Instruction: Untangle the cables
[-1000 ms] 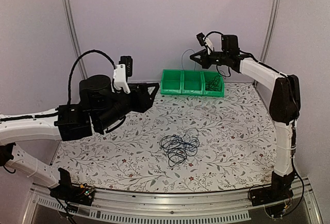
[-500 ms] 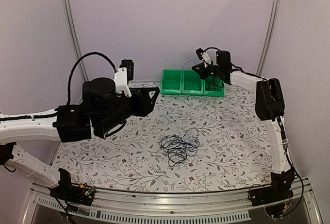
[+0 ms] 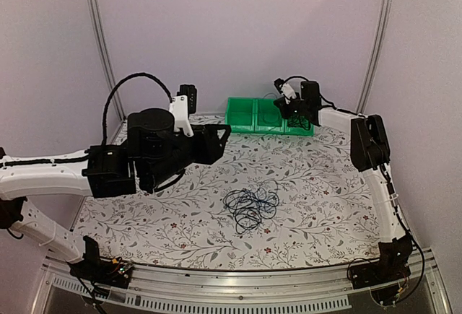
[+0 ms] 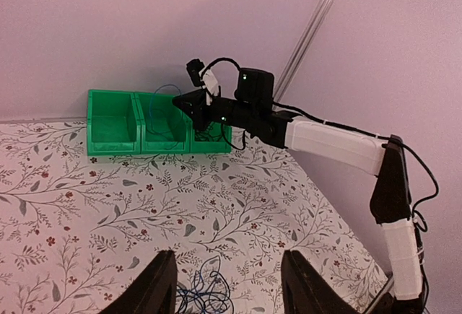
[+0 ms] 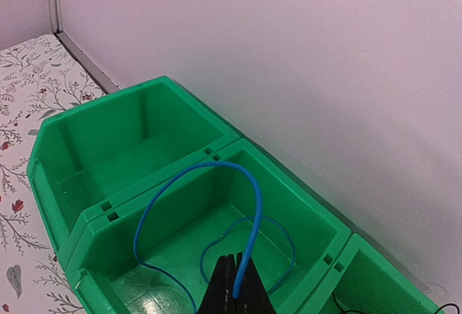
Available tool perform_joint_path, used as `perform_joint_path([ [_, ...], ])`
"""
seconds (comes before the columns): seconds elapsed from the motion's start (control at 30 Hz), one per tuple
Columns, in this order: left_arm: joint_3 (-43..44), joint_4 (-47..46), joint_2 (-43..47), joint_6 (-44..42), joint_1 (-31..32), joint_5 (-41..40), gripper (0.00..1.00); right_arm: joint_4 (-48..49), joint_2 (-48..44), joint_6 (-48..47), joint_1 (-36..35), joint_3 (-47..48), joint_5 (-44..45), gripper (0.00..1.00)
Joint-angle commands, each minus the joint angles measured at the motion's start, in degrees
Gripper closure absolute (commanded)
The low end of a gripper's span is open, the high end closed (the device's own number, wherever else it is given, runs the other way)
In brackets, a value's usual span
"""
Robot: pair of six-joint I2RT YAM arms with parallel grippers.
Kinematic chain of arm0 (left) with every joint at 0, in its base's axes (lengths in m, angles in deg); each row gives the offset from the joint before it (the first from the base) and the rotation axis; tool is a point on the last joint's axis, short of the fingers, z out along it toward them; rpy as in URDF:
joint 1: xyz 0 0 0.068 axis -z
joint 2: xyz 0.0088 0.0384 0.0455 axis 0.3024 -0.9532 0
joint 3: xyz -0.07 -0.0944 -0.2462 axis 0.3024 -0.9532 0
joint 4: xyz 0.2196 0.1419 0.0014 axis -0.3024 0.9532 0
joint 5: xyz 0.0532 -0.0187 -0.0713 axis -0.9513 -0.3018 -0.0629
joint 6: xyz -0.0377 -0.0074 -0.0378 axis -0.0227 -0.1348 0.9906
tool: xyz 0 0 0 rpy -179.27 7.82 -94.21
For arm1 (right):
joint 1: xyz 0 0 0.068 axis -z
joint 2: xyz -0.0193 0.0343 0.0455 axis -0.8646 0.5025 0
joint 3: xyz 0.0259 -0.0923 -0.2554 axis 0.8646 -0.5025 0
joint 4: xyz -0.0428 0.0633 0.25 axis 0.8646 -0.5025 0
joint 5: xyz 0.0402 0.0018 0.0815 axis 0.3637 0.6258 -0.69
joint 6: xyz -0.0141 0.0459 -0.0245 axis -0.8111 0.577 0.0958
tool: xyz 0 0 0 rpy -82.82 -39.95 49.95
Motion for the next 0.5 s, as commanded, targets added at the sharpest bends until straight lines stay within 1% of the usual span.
perform_joint_path([
  [0.0, 2.4, 0.6, -1.3, -0.2, 0.8, -0.3, 0.48, 0.2, 2.2, -5.3, 0.2, 1.6, 2.1, 1.00],
  [0.1, 2.6, -0.1, -1.9, -0.8, 0.8, -0.2, 0.48, -1.7, 2.3, -7.0, 0.2, 1.5, 1.2, 0.98],
  [0.2, 2.8, -0.8, -2.3, -1.3, 0.8, 0.0, 0.48, -4.3, 2.2, -10.0, 0.2, 1.5, -1.6, 0.98],
  [0.37, 3.1, -0.8, -2.3, -1.7, 0.8, -0.1, 0.48, -7.0, 2.0, -12.4, 0.1, 1.7, -2.2, 0.93],
  [0.4, 2.7, -0.9, -2.1, -1.5, 0.9, -0.2, 0.48, -7.6, 1.9, -12.8, 0.0, 1.7, -2.4, 0.89],
  [0.47, 2.0, -1.7, -1.7, -1.5, 0.9, -0.5, 0.48, -8.3, 1.6, -13.6, -0.1, 1.7, -1.6, 0.73],
])
